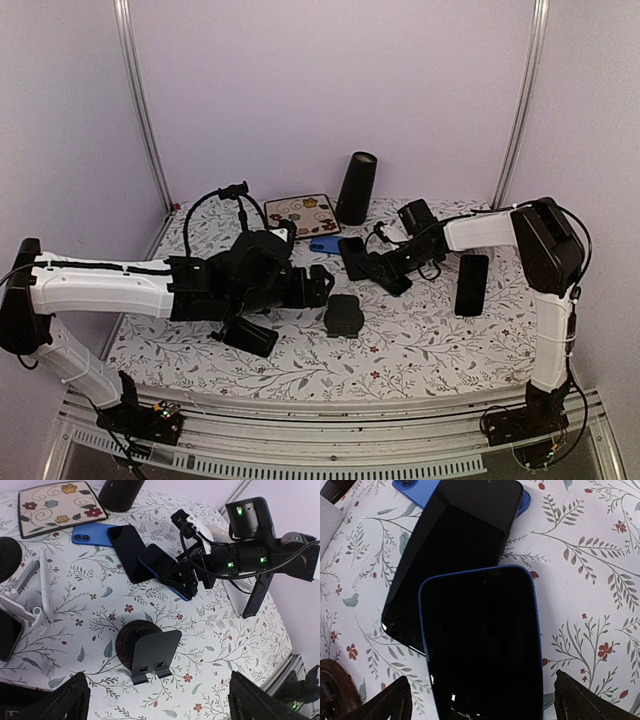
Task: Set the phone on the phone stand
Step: Pick up the phone at the center of the board, then pass from the right arm to the left, then move the phone stand to the center of the board.
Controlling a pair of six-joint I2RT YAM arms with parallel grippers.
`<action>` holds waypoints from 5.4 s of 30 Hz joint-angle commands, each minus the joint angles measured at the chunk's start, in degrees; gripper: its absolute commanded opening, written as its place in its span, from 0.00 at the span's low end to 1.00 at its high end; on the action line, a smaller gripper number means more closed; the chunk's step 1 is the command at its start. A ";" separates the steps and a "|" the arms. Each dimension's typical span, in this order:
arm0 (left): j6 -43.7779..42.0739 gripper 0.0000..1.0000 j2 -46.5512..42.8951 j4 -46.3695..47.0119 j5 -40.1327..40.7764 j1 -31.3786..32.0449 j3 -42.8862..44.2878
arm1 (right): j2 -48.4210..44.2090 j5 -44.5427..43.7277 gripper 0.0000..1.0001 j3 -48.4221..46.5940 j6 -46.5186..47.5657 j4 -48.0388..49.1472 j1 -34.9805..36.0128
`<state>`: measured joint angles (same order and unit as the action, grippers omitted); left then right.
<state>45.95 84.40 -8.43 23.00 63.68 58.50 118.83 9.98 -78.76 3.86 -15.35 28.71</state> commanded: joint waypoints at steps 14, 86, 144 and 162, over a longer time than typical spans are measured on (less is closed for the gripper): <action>0.81 0.97 1.41 2.33 -1.00 -0.37 0.16 | 7.37 -4.73 1.00 -5.99 5.23 -0.91 2.49; 7.65 0.42 7.48 25.37 -15.83 -1.85 -3.65 | -30.27 -10.77 0.50 8.57 -33.86 12.80 23.11; 6.69 0.00 -14.57 7.81 3.88 -5.39 -14.95 | -9.49 -39.42 0.99 1.34 -48.07 -9.54 32.91; 7.44 0.00 -15.01 8.60 4.07 -5.32 -15.96 | 0.90 -46.52 0.92 -10.93 -56.12 -23.26 34.92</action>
<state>53.47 70.83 -2.48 25.98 58.96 42.98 117.16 -33.65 -86.98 -48.77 -33.69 63.29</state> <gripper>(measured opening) 0.061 0.933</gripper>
